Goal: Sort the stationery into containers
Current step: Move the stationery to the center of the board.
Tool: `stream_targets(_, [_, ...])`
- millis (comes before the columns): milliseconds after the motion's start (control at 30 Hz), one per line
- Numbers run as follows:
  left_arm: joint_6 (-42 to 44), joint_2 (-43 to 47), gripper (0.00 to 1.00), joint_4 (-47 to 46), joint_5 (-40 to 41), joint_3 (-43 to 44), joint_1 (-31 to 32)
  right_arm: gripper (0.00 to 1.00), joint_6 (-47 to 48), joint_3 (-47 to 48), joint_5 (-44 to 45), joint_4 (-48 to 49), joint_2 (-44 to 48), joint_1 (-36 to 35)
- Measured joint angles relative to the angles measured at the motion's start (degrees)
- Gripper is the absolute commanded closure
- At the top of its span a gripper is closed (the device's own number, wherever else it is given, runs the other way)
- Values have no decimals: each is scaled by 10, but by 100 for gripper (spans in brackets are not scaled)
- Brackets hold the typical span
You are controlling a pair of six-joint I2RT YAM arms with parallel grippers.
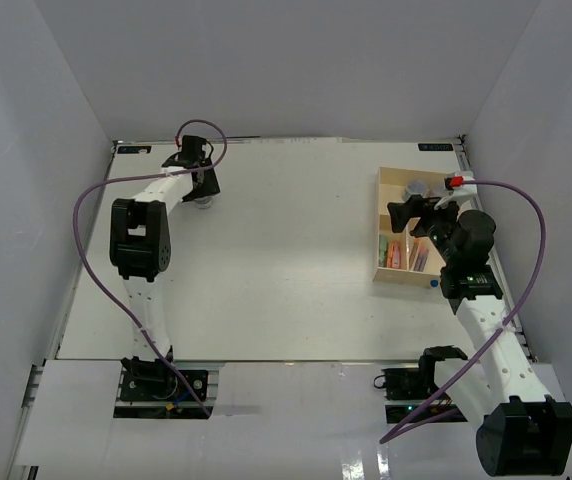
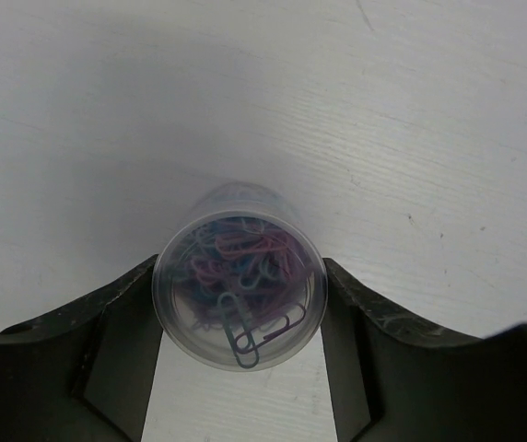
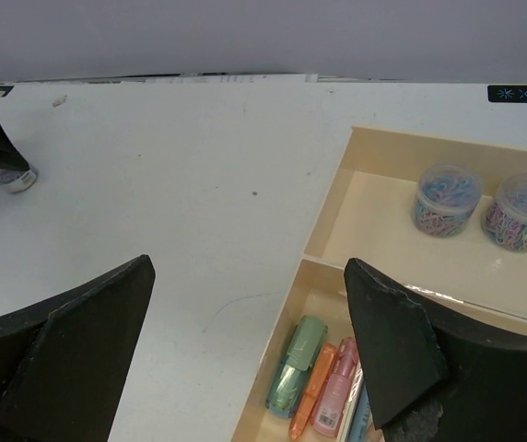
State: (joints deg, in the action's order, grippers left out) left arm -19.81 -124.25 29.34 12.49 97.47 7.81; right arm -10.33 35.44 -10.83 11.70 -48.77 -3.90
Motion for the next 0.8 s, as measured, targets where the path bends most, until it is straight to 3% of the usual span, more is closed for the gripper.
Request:
stream_targets(133, [39, 0, 77, -1, -16, 0, 21, 10, 1, -2, -8, -1, 0, -3])
stream_targets(233, [59, 2, 79, -7, -27, -4, 67, 10, 2, -4, -17, -3, 0, -6])
stream_targets(533, [89, 15, 79, -12, -53, -24, 320, 10, 18, -4, -26, -26, 1, -39])
stream_targets(733, [87, 15, 69, -11, -59, -24, 418, 10, 31, -4, -26, -42, 1, -58])
stream_targets(767, [85, 15, 65, -11, -59, -24, 423, 10, 33, -4, -25, -46, 1, -61])
stream_targets(800, [83, 15, 54, -11, -59, -24, 426, 10, 35, -4, -24, -49, 1, -64])
